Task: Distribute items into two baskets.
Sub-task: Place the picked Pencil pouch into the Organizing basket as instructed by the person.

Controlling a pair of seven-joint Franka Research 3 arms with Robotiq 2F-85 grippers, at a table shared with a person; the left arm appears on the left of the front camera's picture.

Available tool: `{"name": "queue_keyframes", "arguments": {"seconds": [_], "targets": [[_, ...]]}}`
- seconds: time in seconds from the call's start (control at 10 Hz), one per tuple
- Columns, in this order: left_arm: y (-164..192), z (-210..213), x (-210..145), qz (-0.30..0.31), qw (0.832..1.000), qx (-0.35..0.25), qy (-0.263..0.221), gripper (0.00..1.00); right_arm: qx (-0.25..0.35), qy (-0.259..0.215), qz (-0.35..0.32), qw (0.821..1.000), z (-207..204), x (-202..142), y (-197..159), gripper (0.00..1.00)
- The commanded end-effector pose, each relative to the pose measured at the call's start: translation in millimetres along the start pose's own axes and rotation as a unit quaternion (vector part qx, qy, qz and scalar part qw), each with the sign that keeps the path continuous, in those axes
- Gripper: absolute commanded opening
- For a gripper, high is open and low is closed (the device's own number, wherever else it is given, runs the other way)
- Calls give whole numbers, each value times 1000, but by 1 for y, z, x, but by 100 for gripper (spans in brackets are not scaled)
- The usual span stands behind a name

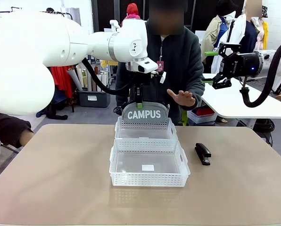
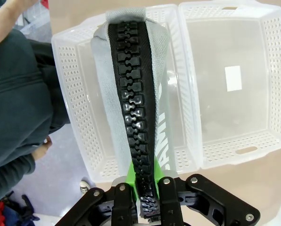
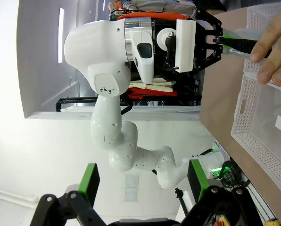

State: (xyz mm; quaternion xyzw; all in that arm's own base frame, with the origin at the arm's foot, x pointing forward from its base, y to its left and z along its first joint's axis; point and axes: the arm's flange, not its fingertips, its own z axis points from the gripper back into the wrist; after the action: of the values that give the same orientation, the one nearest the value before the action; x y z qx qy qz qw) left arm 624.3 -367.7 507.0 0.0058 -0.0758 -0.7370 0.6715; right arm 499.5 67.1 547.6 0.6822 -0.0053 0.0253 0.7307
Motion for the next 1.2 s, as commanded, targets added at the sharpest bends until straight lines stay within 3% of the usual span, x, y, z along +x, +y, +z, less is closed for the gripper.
{"name": "queue_keyframes", "arguments": {"seconds": [0.0,1.1], "targets": [[0,3,0,0,1000,2,-1,0,-2,1,1,1000,0,0,2,100],[0,3,0,0,1000,2,-1,0,-2,1,1,1000,0,0,2,100]]}}
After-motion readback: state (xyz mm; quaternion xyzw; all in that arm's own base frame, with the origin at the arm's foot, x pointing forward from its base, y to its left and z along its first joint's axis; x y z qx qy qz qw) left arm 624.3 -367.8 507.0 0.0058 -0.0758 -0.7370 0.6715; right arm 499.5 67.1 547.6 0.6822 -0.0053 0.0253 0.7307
